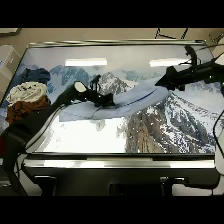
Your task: Fold the clothes and pants, and hang the long-sleeved shirts on hangers.
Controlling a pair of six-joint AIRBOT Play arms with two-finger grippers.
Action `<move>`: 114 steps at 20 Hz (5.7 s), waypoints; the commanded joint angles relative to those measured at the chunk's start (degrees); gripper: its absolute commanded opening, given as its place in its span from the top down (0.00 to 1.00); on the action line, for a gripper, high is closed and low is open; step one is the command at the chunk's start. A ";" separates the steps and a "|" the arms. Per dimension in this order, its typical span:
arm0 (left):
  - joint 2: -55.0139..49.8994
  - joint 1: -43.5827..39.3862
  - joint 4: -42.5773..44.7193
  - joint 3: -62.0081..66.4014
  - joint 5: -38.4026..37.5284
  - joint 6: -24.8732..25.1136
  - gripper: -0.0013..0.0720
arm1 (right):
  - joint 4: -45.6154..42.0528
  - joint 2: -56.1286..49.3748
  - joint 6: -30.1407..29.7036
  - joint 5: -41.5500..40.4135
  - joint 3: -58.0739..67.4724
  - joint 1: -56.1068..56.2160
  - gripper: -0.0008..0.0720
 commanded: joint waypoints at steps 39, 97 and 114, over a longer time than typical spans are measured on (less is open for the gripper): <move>45.27 34.71 13.44 0.04 -3.08 2.14 0.95 | 1.36 -17.18 6.54 -10.36 0.07 5.84 0.03; 43.93 29.05 13.40 0.04 -4.57 1.66 0.95 | -49.44 5.66 17.11 -8.81 -34.27 -52.98 0.93; 43.39 29.03 12.87 0.04 -3.02 1.97 0.95 | -42.58 5.35 10.73 15.58 -10.47 -52.72 0.15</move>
